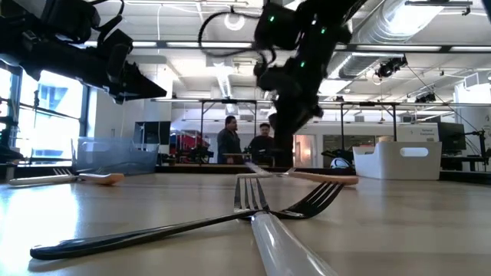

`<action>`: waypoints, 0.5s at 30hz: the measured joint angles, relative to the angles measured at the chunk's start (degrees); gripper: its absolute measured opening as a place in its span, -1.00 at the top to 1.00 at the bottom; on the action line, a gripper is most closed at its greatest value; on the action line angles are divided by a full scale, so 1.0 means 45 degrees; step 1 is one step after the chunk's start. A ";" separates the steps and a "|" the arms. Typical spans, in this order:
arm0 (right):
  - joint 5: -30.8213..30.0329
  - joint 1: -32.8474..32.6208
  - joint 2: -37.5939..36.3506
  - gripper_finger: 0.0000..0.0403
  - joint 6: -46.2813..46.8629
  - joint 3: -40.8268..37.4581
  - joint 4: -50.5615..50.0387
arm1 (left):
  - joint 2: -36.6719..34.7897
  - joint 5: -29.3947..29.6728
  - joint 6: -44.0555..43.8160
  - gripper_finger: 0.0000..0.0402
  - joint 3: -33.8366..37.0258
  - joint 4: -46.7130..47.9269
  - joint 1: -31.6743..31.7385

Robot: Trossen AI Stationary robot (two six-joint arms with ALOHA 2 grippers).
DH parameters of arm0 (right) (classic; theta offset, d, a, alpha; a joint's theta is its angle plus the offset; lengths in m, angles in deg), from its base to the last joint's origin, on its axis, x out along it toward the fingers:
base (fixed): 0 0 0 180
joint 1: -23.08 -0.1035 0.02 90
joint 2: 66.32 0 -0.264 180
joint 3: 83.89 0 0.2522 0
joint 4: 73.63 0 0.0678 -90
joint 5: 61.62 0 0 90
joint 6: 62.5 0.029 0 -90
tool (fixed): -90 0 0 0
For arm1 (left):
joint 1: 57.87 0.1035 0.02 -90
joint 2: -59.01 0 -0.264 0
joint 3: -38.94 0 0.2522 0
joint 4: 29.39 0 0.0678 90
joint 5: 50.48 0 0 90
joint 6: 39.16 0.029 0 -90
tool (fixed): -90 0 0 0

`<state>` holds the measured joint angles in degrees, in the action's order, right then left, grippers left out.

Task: Sort silverware by color (type)
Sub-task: Put the top right orange fork into the white bin

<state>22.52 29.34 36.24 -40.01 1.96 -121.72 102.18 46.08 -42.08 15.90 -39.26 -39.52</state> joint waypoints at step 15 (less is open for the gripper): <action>-0.0548 0.0470 -0.1762 0.78 0.0843 0.0029 -0.2358 | 0.0002 0.0000 -0.0097 0.96 -0.0005 -0.0035 0.0000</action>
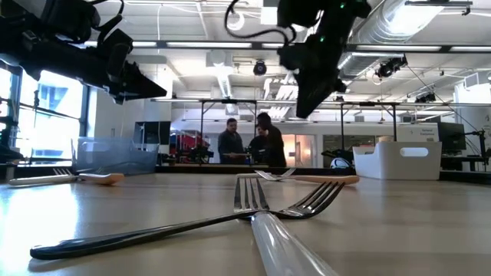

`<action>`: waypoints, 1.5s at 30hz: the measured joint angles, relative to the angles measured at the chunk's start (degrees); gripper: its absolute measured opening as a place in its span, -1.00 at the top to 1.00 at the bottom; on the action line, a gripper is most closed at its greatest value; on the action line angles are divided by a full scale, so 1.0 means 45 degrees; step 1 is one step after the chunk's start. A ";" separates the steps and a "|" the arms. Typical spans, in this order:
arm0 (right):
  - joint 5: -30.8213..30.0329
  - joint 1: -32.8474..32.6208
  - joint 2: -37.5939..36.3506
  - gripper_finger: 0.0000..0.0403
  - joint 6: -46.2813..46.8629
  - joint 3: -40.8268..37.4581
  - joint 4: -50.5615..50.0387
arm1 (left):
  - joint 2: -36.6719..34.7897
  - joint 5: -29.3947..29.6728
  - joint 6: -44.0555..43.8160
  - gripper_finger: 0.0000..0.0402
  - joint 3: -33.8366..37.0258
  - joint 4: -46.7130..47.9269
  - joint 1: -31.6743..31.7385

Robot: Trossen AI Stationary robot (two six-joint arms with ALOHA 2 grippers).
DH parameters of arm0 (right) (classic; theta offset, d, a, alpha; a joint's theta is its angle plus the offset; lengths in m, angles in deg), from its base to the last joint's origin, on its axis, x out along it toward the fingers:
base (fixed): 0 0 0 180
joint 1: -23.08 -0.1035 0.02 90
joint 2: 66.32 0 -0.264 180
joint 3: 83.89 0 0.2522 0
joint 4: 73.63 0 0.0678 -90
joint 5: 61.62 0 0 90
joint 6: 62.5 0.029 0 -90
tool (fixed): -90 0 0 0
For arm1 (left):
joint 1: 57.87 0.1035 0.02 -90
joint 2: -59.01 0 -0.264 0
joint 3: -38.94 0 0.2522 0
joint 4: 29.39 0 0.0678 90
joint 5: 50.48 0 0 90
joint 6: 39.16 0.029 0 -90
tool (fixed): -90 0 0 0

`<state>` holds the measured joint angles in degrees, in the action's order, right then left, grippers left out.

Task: Sort silverware by color (type)
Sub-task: Put the top right orange fork into the white bin

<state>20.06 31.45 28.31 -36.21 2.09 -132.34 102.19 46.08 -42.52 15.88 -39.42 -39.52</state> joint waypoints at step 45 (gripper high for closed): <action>-0.0591 0.4472 -0.1459 0.90 0.0426 -0.0005 -0.1996 | 0.0000 -0.0005 0.0012 0.96 0.0000 -0.0011 -0.0005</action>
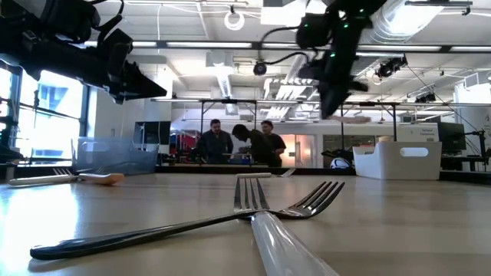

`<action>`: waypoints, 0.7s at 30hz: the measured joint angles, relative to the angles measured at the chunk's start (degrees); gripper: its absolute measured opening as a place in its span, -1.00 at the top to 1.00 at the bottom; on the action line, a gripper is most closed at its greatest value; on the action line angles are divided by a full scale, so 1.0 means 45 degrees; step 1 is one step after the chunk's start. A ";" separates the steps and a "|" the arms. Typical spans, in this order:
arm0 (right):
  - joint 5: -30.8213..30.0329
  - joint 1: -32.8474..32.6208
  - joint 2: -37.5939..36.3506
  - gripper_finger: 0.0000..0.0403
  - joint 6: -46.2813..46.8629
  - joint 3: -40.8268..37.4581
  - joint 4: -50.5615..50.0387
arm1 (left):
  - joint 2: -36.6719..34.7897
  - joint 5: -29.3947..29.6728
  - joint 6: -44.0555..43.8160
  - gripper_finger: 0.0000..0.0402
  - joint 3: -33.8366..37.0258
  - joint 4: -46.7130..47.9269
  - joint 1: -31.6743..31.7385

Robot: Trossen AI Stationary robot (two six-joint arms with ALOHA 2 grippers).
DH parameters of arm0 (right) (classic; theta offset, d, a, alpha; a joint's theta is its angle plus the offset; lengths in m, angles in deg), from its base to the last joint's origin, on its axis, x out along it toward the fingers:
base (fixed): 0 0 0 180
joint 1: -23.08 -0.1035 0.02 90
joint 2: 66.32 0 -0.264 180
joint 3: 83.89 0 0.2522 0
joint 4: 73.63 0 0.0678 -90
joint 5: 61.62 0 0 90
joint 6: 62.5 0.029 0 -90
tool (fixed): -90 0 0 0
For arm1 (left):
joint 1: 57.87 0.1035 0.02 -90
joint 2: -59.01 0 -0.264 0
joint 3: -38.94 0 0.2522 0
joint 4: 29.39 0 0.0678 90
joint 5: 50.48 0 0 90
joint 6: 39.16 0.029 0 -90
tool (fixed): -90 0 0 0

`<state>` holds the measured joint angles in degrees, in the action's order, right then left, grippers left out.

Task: Sort silverware by color (type)
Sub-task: Put the top right orange fork into the white bin

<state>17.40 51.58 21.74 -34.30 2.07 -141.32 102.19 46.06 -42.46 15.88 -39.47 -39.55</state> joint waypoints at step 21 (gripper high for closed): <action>-0.0876 0.5262 -0.0411 0.91 -0.3997 -0.0731 -0.2175 | 0.0000 -0.0044 0.0119 0.96 0.0000 0.0016 0.0004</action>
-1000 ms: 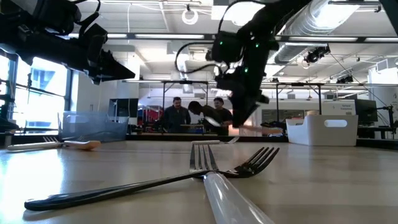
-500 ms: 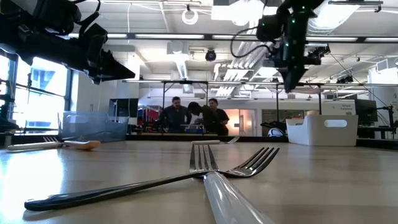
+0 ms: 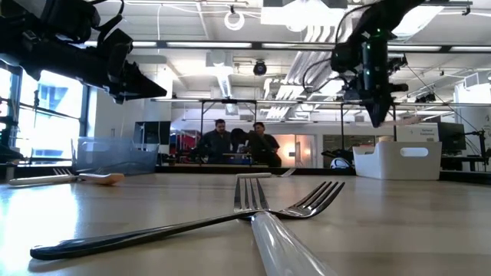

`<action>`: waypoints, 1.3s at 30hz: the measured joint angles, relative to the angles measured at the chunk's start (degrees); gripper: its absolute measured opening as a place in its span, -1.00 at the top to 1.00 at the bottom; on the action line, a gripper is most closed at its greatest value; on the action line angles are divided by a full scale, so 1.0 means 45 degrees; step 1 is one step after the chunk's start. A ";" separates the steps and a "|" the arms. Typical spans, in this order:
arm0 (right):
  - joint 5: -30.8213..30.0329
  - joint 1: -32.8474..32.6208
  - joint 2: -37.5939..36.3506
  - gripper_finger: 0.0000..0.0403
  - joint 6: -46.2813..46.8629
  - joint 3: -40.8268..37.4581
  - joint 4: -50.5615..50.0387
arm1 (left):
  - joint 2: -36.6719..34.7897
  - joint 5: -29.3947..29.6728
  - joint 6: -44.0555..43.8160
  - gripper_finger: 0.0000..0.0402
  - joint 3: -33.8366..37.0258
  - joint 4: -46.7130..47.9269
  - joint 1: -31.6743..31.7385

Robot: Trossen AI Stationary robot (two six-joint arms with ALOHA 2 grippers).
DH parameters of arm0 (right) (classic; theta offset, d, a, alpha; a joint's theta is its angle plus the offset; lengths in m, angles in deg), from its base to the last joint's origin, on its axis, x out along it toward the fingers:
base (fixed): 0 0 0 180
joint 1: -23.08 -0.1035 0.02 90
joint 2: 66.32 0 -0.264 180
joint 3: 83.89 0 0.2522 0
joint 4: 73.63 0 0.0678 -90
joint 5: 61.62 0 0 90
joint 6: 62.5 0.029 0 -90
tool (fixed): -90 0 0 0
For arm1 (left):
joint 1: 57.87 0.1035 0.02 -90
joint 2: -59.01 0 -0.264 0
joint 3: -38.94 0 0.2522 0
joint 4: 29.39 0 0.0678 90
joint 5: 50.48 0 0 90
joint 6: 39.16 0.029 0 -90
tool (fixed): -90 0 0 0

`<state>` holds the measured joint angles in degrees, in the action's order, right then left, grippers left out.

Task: Sort silverware by color (type)
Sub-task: Put the top right orange fork into the white bin

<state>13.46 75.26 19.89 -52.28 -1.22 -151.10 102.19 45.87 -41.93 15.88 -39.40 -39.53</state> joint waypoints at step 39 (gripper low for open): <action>0.0798 0.1395 0.0551 0.92 0.0155 -0.3257 0.4436 | -0.0002 0.0058 -0.0010 0.96 0.0000 -0.0018 -0.0002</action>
<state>17.05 81.53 22.37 -51.59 -15.87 -131.14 102.18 46.13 -41.97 15.88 -39.48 -39.53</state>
